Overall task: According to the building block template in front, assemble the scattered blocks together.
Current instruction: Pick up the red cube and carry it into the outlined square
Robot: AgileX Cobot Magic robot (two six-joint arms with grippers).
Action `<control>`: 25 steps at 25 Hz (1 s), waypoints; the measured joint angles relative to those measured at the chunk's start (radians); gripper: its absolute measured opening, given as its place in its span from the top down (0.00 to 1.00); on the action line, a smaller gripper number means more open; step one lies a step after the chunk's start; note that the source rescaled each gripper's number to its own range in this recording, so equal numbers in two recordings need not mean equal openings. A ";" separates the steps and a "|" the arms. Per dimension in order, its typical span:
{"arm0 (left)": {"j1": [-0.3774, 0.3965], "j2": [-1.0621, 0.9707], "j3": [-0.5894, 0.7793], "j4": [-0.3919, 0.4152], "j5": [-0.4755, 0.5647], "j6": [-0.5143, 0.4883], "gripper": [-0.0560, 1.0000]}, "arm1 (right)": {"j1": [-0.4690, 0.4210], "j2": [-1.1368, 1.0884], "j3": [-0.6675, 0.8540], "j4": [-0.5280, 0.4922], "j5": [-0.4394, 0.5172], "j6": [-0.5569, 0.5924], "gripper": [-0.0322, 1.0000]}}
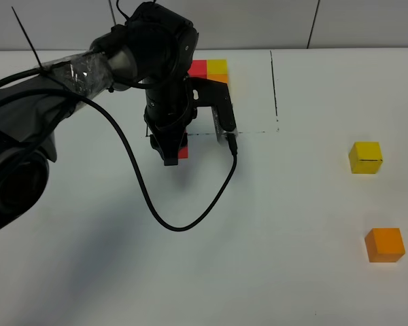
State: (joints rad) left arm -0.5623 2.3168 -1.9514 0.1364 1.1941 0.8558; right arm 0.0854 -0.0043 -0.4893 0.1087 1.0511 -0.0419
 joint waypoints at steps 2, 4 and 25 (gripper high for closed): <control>-0.002 0.025 -0.024 0.000 0.000 0.032 0.94 | 0.000 0.000 0.000 0.000 0.000 0.000 0.21; -0.003 0.045 -0.049 -0.002 0.000 0.066 0.94 | 0.000 0.000 0.000 0.000 0.000 0.000 0.21; -0.013 0.183 -0.174 -0.102 -0.005 0.118 0.94 | 0.000 0.000 0.000 -0.001 0.000 0.000 0.21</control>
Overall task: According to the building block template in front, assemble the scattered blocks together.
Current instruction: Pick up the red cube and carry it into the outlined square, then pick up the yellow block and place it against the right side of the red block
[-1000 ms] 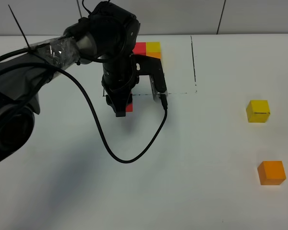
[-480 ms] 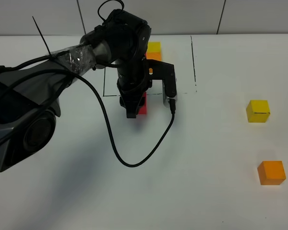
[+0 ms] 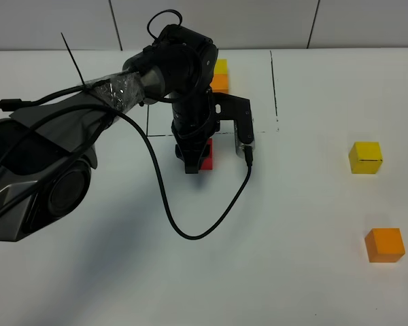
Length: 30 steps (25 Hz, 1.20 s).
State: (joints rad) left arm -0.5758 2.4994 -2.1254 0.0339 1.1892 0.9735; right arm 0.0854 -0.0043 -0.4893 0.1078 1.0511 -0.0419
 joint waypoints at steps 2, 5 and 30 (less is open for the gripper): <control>0.000 0.000 -0.001 0.000 0.000 -0.002 0.94 | 0.000 0.000 0.000 0.000 0.000 0.000 0.21; 0.000 0.000 -0.001 0.000 0.000 -0.008 0.94 | 0.000 0.000 0.000 0.000 0.000 0.000 0.21; 0.000 -0.038 -0.003 -0.007 0.005 -0.099 0.10 | 0.000 0.000 0.000 0.000 0.000 0.000 0.21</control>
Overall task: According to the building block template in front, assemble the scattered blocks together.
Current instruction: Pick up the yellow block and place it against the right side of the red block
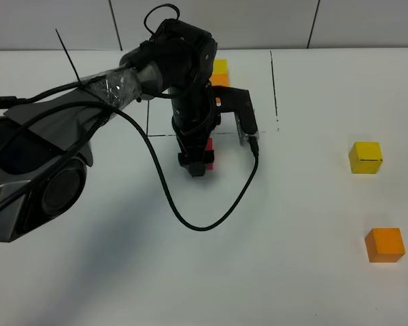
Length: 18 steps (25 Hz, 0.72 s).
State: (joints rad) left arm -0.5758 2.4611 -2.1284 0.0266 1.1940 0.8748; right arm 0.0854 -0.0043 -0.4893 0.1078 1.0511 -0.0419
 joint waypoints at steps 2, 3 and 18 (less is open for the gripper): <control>0.003 -0.037 0.000 -0.001 0.000 -0.056 0.09 | 0.000 0.000 0.000 0.000 0.000 0.000 0.21; 0.007 -0.057 0.000 -0.001 -0.001 -0.086 0.09 | 0.000 0.000 0.000 0.000 0.000 0.000 0.21; 0.324 -0.333 0.189 -0.170 -0.063 -0.424 0.09 | 0.000 0.000 0.000 0.000 0.000 0.000 0.21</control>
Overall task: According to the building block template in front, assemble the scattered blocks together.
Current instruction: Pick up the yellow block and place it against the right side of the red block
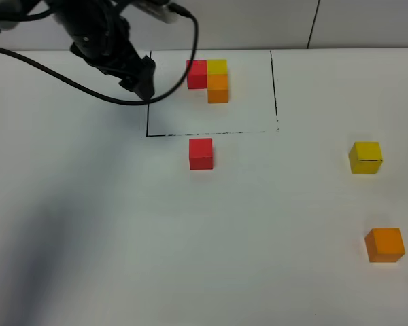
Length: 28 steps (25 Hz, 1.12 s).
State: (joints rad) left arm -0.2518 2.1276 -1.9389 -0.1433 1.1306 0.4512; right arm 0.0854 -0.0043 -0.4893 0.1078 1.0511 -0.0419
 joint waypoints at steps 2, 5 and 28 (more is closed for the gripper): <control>0.060 -0.050 0.100 -0.010 -0.058 -0.006 0.09 | 0.000 0.000 0.000 0.000 0.000 0.000 0.21; 0.165 -0.154 0.280 -0.011 -0.170 -0.023 0.09 | 0.000 0.000 0.000 0.000 0.000 0.000 0.21; 0.254 -1.234 1.107 0.143 -0.223 -0.371 0.09 | 0.000 0.000 0.000 0.000 0.000 0.019 0.21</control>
State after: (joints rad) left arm 0.0018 0.8933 -0.8319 0.0000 0.9073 0.0798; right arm 0.0854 -0.0043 -0.4893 0.1078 1.0511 -0.0233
